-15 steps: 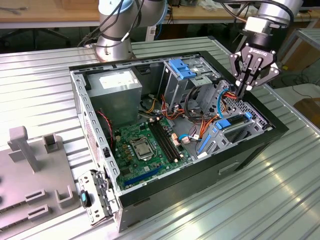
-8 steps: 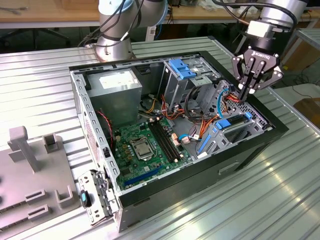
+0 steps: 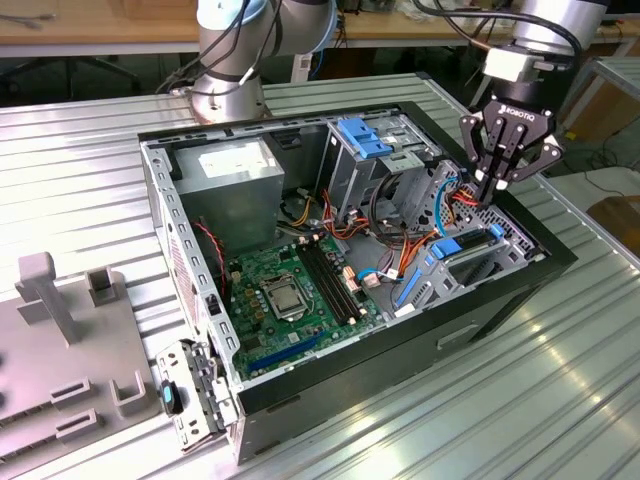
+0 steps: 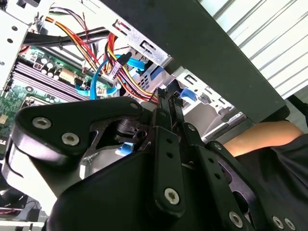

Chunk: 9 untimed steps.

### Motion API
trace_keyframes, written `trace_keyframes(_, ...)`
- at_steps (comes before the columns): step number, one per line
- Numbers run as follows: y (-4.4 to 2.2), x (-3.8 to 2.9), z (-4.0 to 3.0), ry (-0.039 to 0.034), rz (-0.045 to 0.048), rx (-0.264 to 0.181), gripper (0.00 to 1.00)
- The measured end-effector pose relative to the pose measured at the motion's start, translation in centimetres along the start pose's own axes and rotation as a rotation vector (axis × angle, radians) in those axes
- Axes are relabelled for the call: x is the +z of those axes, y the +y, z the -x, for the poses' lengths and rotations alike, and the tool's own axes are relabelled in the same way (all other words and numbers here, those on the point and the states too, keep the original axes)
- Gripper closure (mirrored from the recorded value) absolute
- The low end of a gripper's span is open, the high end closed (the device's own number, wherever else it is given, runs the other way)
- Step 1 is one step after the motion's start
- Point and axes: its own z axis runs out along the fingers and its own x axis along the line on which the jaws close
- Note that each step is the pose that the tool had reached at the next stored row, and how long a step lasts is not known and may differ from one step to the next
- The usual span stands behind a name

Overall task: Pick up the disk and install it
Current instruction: 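Insert the first disk wire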

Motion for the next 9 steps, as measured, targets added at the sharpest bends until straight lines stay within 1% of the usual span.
trace_keyframes(2,0.25,0.03,0.04,0.0013,-0.0117,0.003,0.84)
trace_keyframes(3,0.41,0.04,0.07,0.0022,-0.0201,0.006,0.84)
trace_keyframes(4,0.52,0.05,0.09,0.0029,-0.0258,0.008,0.84)
trace_keyframes(6,0.83,0.09,0.14,0.005,-0.0426,0.013,0.84)
trace_keyframes(7,1.03,0.11,0.17,0.0072,-0.0572,0.017,0.84)
trace_keyframes(8,1.06,0.13,0.12,0.008,-0.0626,0.019,0.84)
trace_keyframes(9,1.07,0.16,0.02,0.0082,-0.0632,0.019,0.84)
